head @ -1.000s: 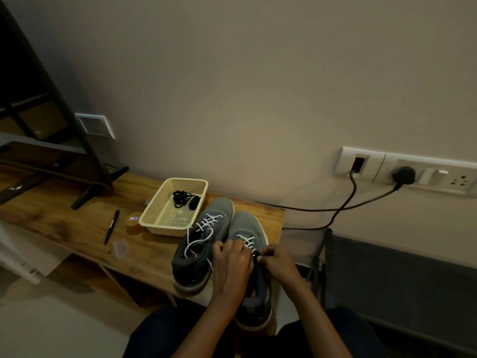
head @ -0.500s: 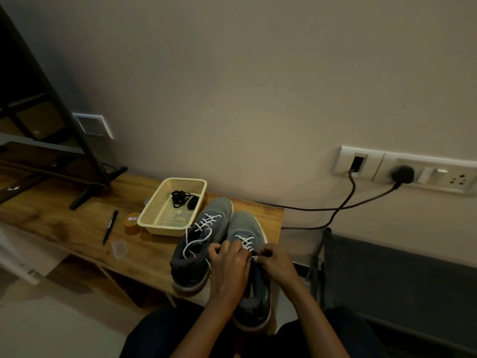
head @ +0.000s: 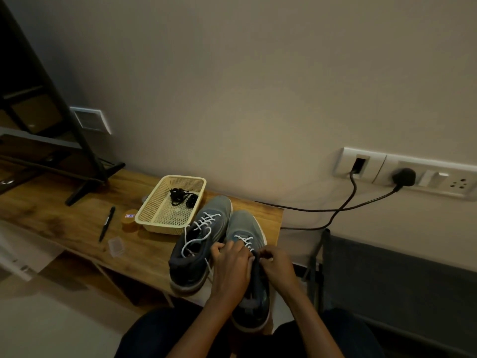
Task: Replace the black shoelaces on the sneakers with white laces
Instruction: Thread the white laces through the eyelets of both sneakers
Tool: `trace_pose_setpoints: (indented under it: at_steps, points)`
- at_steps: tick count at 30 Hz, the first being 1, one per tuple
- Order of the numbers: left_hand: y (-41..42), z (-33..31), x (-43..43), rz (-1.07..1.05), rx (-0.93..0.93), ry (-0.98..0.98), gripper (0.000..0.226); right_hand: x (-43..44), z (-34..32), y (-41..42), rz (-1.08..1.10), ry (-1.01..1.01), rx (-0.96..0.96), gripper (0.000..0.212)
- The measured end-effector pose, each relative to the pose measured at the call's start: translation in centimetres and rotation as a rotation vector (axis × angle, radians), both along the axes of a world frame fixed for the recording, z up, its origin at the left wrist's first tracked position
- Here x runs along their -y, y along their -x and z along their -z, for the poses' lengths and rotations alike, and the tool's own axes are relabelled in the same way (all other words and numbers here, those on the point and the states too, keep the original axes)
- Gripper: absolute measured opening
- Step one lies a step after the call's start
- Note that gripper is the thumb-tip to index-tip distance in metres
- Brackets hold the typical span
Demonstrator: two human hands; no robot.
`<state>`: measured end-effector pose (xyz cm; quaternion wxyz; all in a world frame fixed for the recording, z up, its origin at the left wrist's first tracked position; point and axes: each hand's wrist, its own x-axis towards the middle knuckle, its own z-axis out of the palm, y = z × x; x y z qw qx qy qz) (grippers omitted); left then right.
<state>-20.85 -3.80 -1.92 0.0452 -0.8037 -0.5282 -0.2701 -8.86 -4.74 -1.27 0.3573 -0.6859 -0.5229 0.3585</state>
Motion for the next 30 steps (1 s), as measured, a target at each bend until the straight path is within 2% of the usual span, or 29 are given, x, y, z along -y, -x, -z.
trace_pose_setpoints:
  at_steps: [9,13,15,19,22,26,30]
  points:
    - [0.0,0.2,-0.2,0.0,0.046,0.073,0.02,0.0,0.4,0.0,0.044,0.058,-0.224,0.017]
    - [0.3,0.5,-0.2,-0.012,0.095,0.056,0.01,-0.3,0.1,-0.3,0.019,0.082,-0.251,0.013]
    - [0.4,0.6,-0.1,-0.029,0.099,0.043,0.008,-0.4,-0.1,-0.5,-0.01,0.092,-0.269,0.014]
    - [0.4,0.7,-0.1,-0.073,0.09,0.08,0.018,-0.4,-0.1,-0.6,-0.081,0.075,-0.232,0.02]
    - [0.4,0.8,-0.1,-0.08,0.14,0.109,0.007,-0.3,0.0,-0.5,-0.123,0.056,-0.202,0.023]
    - [0.4,0.7,-0.4,-0.087,0.208,0.198,0.024,0.0,-0.4,-0.5,-0.15,0.079,-0.242,0.022]
    - [0.4,1.2,-0.2,-0.034,0.269,0.145,0.01,-0.1,-0.8,-0.4,-0.129,0.131,-0.31,0.023]
